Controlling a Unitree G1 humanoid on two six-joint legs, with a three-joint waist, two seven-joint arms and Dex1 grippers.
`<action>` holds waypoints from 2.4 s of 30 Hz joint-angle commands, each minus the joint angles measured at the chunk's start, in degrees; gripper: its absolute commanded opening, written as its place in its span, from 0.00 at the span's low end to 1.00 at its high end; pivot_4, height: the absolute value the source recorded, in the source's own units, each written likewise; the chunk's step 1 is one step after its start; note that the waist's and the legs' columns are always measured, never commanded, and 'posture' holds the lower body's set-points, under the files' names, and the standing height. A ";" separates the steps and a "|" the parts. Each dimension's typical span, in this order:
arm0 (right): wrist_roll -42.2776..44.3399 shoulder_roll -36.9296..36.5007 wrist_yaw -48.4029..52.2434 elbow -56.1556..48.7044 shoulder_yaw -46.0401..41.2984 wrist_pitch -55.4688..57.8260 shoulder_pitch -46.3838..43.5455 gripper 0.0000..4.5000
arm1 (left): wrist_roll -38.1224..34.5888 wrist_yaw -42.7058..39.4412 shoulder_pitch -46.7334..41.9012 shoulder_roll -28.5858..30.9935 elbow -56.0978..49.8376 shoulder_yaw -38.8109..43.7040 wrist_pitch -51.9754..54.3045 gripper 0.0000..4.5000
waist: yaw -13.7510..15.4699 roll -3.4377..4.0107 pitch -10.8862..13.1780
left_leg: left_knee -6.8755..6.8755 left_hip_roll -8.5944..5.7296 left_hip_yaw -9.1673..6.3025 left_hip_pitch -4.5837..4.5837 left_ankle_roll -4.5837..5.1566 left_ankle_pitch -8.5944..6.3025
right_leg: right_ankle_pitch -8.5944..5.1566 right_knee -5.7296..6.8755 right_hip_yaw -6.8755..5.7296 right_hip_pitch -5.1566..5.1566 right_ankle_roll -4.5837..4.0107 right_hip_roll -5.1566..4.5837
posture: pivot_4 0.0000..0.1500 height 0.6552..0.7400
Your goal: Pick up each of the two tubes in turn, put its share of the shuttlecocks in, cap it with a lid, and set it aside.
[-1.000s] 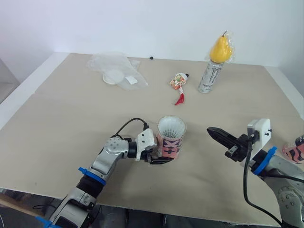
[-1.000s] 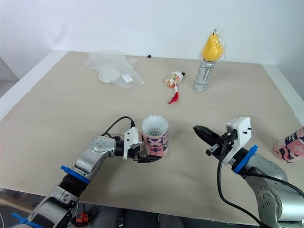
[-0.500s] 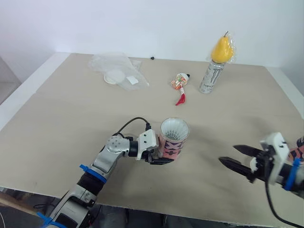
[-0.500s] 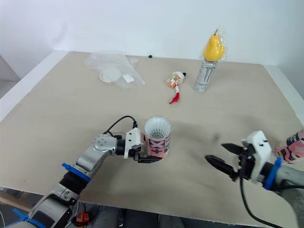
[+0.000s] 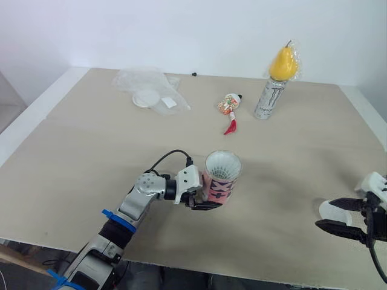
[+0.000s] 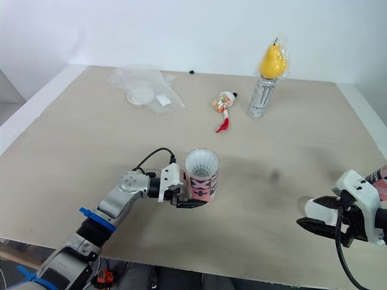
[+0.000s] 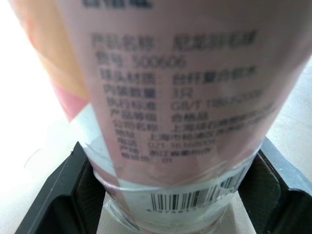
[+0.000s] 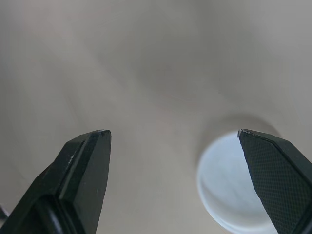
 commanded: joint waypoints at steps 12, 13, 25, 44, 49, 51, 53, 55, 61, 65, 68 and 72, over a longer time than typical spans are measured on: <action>-6.31 -5.25 3.37 5.37 10.66 -2.72 -5.88 0.99 | 2.00 0.36 2.55 1.04 -0.80 -2.09 1.66 0.76 | -0.08 0.02 -0.02 | -0.05 0.01 0.00 0.02 -0.03 -0.03 | -0.04 0.00 0.00 0.00 0.01 0.00 | 1.00 1.00; -6.91 -5.51 3.50 5.64 11.20 -3.26 -5.90 0.99 | 2.02 0.46 2.63 1.05 -0.88 -2.13 1.69 0.76 | -0.08 0.02 -0.02 | -0.04 0.00 0.00 0.01 -0.04 -0.04 | -0.04 -0.01 0.00 0.00 0.02 0.00 | 1.00 1.00; -9.97 -5.04 4.75 6.78 12.92 -6.46 -7.15 0.02 | 2.13 0.75 2.33 0.87 -0.35 -2.42 1.65 0.76 | -0.09 0.07 -0.05 | -0.04 0.00 0.00 0.03 -0.04 -0.04 | -0.04 -0.01 -0.01 0.02 0.03 0.00 | 1.00 1.00; -8.81 -6.60 8.31 2.85 14.41 -10.39 -16.87 0.02 | 2.50 0.08 -0.58 0.09 3.82 -2.29 0.27 0.76 | 0.09 0.06 -0.08 | 0.07 0.00 -0.01 0.10 -0.03 -0.03 | 0.05 -0.02 -0.02 0.14 0.08 -0.01 | 1.00 1.00; -10.21 -6.14 8.05 3.65 12.87 -10.21 -14.55 0.02 | 2.52 -0.13 -0.65 -0.13 4.16 -2.03 0.15 0.76 | 0.29 0.07 -0.09 | 0.06 -0.07 -0.02 0.08 -0.03 -0.03 | 0.03 -0.04 -0.03 0.15 0.09 -0.08 | 1.00 1.00; -10.57 -5.84 7.95 4.07 11.61 -9.77 -13.29 0.02 | 2.53 -0.22 -0.51 0.00 4.12 -1.99 0.16 0.76 | 0.29 0.07 -0.09 | 0.06 -0.08 -0.01 0.09 -0.03 -0.03 | 0.04 -0.03 -0.02 0.15 0.10 -0.09 | 1.00 1.00; -10.50 -5.56 7.31 4.30 10.61 -8.07 -12.59 0.02 | 2.57 -0.25 -0.39 0.06 4.14 -2.00 0.14 0.76 | 0.29 0.10 -0.11 | 0.07 -0.07 -0.03 0.11 -0.02 -0.02 | 0.05 -0.03 -0.04 0.17 0.10 -0.08 | 1.00 1.00; -10.11 -4.85 6.23 4.02 9.44 -6.52 -12.14 0.02 | 2.59 -0.24 -0.28 0.05 4.05 -2.04 0.23 0.76 | 0.29 0.10 -0.11 | 0.08 -0.07 -0.01 0.11 -0.02 -0.02 | 0.05 -0.03 -0.02 0.17 0.11 -0.10 | 1.00 1.00; -7.50 -2.29 4.17 0.61 6.15 2.98 -9.42 0.20 | 2.65 -0.10 -0.15 -0.03 3.95 -2.14 0.41 0.76 | 0.30 0.09 -0.13 | 0.08 -0.08 -0.03 0.11 -0.02 -0.02 | 0.05 -0.03 -0.03 0.18 0.11 -0.09 | 1.00 1.00; -7.00 -0.71 1.95 -2.72 3.57 8.77 -6.71 0.59 | 2.75 0.06 -0.03 -0.01 4.00 -2.11 0.24 0.76 | 0.34 0.08 -0.13 | 0.08 -0.08 -0.04 0.10 -0.02 -0.02 | 0.04 -0.03 -0.04 0.18 0.11 -0.09 | 1.00 1.00; -6.44 1.14 -1.06 -5.12 2.72 12.07 -6.67 0.91 | 2.70 0.05 0.02 -0.10 4.02 -2.09 0.20 0.76 | 0.34 0.05 -0.14 | 0.09 -0.08 -0.02 0.11 -0.02 -0.02 | 0.04 -0.03 -0.03 0.17 0.10 -0.10 | 1.00 1.00; -7.46 1.96 -3.97 -6.33 4.58 12.57 -6.33 1.00 | 2.75 0.03 -0.04 -0.28 4.21 -2.16 0.10 0.76 | 0.33 0.06 -0.16 | 0.08 -0.09 -0.03 0.11 -0.02 -0.02 | 0.00 -0.04 -0.03 0.17 0.02 -0.10 | 1.00 1.00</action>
